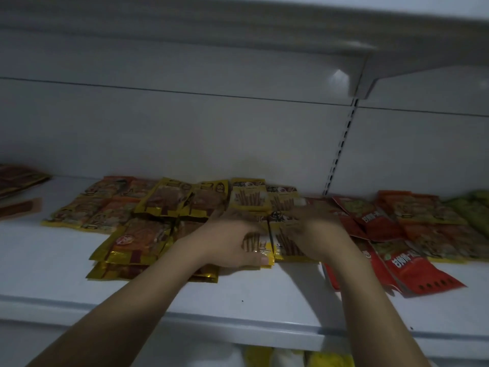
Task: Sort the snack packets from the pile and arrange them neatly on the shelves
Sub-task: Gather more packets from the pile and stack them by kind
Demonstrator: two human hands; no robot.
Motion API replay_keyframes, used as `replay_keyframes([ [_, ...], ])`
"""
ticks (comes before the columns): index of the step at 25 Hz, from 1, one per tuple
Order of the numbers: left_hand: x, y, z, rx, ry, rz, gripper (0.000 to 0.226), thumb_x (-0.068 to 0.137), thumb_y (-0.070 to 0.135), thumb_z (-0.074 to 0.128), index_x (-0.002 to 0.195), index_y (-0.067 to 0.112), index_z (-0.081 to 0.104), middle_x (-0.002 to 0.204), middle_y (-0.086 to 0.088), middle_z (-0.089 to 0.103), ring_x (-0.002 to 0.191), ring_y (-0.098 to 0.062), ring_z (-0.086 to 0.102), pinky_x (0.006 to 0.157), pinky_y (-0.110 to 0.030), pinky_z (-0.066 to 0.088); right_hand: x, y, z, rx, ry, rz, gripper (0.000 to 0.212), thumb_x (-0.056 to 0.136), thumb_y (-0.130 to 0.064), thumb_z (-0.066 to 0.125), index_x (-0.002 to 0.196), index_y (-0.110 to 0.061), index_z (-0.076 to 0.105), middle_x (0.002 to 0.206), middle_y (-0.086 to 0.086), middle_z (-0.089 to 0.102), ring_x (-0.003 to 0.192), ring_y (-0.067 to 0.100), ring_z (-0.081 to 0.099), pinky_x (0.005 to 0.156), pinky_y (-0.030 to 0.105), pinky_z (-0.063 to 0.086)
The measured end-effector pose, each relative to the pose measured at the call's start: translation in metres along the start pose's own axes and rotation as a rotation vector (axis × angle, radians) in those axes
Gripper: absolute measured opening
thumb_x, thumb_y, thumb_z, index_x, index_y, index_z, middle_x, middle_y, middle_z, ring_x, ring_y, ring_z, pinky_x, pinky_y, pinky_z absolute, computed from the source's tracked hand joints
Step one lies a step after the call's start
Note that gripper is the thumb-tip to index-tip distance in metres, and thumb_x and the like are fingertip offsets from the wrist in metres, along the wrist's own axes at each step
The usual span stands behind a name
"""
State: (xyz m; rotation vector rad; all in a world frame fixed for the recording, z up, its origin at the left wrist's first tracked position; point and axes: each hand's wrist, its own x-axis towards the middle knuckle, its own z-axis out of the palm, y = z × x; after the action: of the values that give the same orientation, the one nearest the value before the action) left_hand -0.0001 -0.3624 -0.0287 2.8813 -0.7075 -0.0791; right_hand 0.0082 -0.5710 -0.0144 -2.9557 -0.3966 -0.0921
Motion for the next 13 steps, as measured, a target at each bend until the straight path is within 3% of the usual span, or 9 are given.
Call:
replay_keyframes([
  [4,0.002,0.007,0.015,0.057,0.032,-0.021,0.063,0.083,0.068,0.057,0.139,0.041,0.043,0.145,0.010,0.044,0.134,-0.019,0.038,0.110,-0.048,0.031,-0.009,0.004,0.028,0.102,-0.022,-0.018,0.019,0.094,-0.037,0.053,0.099,-0.021,0.063,0.101,0.006,0.062,0.100,0.029,0.057,0.073,0.033,0.048],
  [7,0.000,0.009,0.021,0.063,0.082,-0.025,0.061,0.086,0.066,0.054,0.140,0.040,0.040,0.146,0.010,0.042,0.133,-0.019,0.039,0.110,-0.043,0.031,-0.010,0.008,0.037,0.122,0.059,-0.022,0.015,0.095,-0.036,0.053,0.091,-0.022,0.058,0.100,0.003,0.058,0.101,0.029,0.053,0.074,0.032,0.040],
  [9,-0.003,0.013,0.021,0.059,0.101,-0.054,0.062,0.088,0.066,0.049,0.143,0.038,0.038,0.149,0.008,0.039,0.136,-0.020,0.036,0.111,-0.041,0.027,-0.013,0.009,0.037,0.125,0.153,-0.025,0.016,0.093,-0.036,0.056,0.101,-0.023,0.062,0.110,0.001,0.060,0.108,0.028,0.054,0.085,0.035,0.044],
  [11,-0.009,0.016,0.017,0.048,0.144,-0.088,0.062,0.090,0.067,0.045,0.144,0.037,0.038,0.150,0.007,0.040,0.137,-0.020,0.035,0.113,-0.040,0.025,-0.013,0.004,0.031,0.172,0.250,-0.043,0.036,0.091,-0.034,0.060,0.126,-0.023,0.062,0.128,0.002,0.060,0.119,0.029,0.052,0.098,0.040,0.045],
  [13,-0.014,0.017,0.011,0.052,0.194,-0.110,0.060,0.091,0.066,0.043,0.142,0.034,0.042,0.147,0.006,0.045,0.135,-0.020,0.038,0.111,-0.039,0.028,-0.012,-0.004,0.026,0.213,0.275,-0.078,0.048,0.088,-0.033,0.063,0.135,-0.024,0.056,0.136,0.002,0.057,0.125,0.028,0.050,0.102,0.041,0.043],
])
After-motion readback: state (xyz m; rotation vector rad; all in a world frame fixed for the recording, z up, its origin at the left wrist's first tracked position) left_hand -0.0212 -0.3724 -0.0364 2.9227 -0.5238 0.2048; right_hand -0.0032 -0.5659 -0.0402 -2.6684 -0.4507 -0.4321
